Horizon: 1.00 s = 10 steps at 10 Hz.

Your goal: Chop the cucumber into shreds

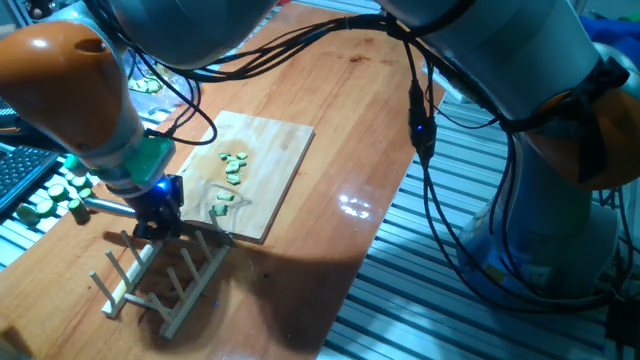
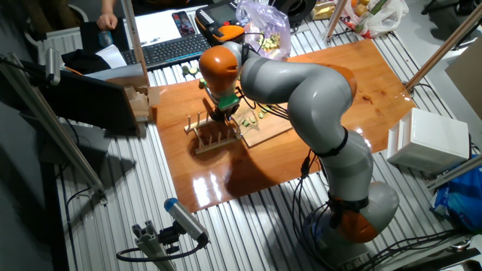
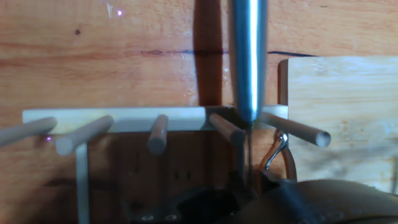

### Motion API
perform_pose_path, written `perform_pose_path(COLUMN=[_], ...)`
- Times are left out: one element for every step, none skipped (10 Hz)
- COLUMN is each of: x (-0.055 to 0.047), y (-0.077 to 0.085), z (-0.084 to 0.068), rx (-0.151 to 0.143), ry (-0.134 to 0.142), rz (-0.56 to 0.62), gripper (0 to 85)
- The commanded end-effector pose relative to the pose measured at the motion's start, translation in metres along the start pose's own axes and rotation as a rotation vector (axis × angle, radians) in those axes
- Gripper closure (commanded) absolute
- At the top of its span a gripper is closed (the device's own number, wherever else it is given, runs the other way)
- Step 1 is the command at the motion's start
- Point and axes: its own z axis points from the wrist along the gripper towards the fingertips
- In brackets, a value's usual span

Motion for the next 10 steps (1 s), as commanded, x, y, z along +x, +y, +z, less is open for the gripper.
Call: perform_pose_path(x=[0.000,0.002,0.003,0.005,0.007,0.008,0.009,0.011,0.011,0.011], y=[-0.001,-0.004,-0.011,-0.022,-0.032,-0.040,-0.048,-0.055,-0.061,-0.067], z=[-0.008,-0.024,-0.043,-0.065,-0.083,-0.100,-0.113,-0.121,-0.125,-0.127], rx=[-0.009,-0.025,-0.061,-0.075,-0.091,-0.112,-0.116,-0.121,-0.135,-0.144], ry=[0.012,0.031,0.058,0.079,0.091,0.113,0.122,0.123,0.119,0.111], rz=[0.008,0.012,0.020,0.020,0.022,0.025,0.024,0.021,0.019,0.000], gripper=[51.0,51.0,51.0,51.0,51.0,51.0,51.0,68.0,68.0,85.0])
